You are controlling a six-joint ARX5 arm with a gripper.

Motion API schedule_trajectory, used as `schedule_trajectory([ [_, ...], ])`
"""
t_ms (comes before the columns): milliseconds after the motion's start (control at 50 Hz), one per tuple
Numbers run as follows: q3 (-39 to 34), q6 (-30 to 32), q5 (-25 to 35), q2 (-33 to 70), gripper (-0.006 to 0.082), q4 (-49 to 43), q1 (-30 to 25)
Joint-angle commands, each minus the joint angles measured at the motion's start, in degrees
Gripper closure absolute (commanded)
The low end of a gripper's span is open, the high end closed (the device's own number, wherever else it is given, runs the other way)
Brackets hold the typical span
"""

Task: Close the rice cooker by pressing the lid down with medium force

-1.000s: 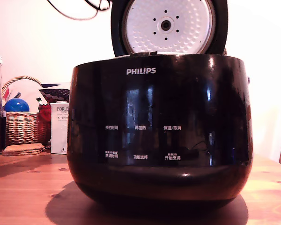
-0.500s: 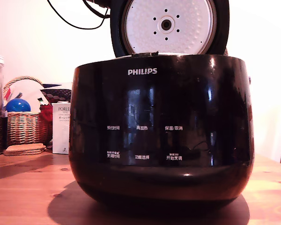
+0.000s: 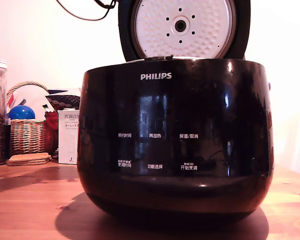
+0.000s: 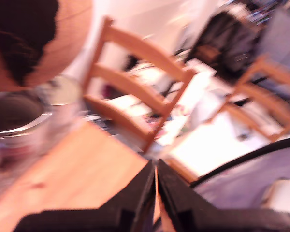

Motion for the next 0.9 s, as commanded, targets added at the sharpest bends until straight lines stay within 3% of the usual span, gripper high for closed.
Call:
schedule_trajectory([
  [0,-1.57,1.38,-0.87,0.66,0.0791,-0.44,-2.32],
  [320,-1.57,1.4,-2.27,0.66,0.0791,1.9,-3.19],
  [640,-1.6,3.08,-10.53,0.26,0.0791,0.81,-5.64],
  [880,-1.64,3.85,-11.41,-0.85,0.0791,-0.52,-7.15],
])
